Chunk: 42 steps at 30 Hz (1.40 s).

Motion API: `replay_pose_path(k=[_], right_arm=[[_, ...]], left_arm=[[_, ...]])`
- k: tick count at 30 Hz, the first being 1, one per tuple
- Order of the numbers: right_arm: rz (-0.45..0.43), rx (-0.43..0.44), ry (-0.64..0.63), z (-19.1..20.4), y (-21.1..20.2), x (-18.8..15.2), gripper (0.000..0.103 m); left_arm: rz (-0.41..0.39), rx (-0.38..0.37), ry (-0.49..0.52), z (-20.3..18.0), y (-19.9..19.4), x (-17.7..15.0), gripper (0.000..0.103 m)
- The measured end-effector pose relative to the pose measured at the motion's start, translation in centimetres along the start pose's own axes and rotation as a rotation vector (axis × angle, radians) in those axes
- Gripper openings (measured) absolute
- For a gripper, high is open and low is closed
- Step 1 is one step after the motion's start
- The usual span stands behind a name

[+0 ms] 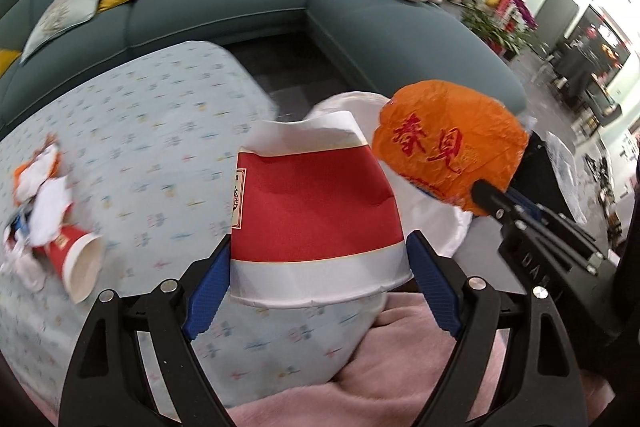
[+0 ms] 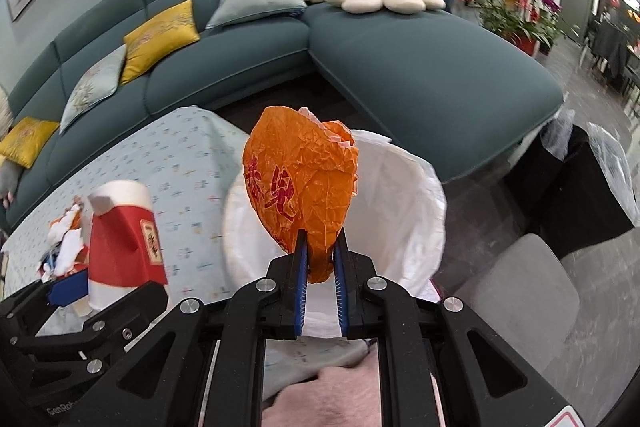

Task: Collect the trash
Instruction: 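Carry the orange bag over the bin and open the right tool while the left drops the cup, then move both open tools back over the items on the table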

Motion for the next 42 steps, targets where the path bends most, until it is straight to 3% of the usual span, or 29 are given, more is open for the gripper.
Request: replay_pose_path(k=[11, 17, 31, 42], right_arm=[[0.013, -0.039, 0.07, -4.0, 1.9, 0.3, 0.011], [0.029, -0.036, 0.092, -4.5, 2.7, 0.7, 0.017], [0.014, -0.024, 0.036, -1.6, 1.6, 0.8, 0.036], [0.008, 0.025, -0.067, 4.3, -0.1, -0.1, 0.05]], left_arm=[[0.012, -0.044, 0.064, -3.3, 3.4, 3.3, 0.083], [0.011, -0.057, 0.019, -3.3, 4.0, 4.0, 0.092], [-0.042, 0.0, -0.094, 1.3, 1.1, 2.9, 0.092], [-0.091, 0.116, -0.211, 7.8, -2.7, 0.2, 0.092]])
Point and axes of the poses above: each gripper's, at about its wrist camera, not at the fingertips, and y roughly the way its jaws point, z to its left, x to its top, the point moved 1 cm from there along y, roughly the way its jaws point, and after that the axes turned 6 degrees about z, right-handed, at the moved point
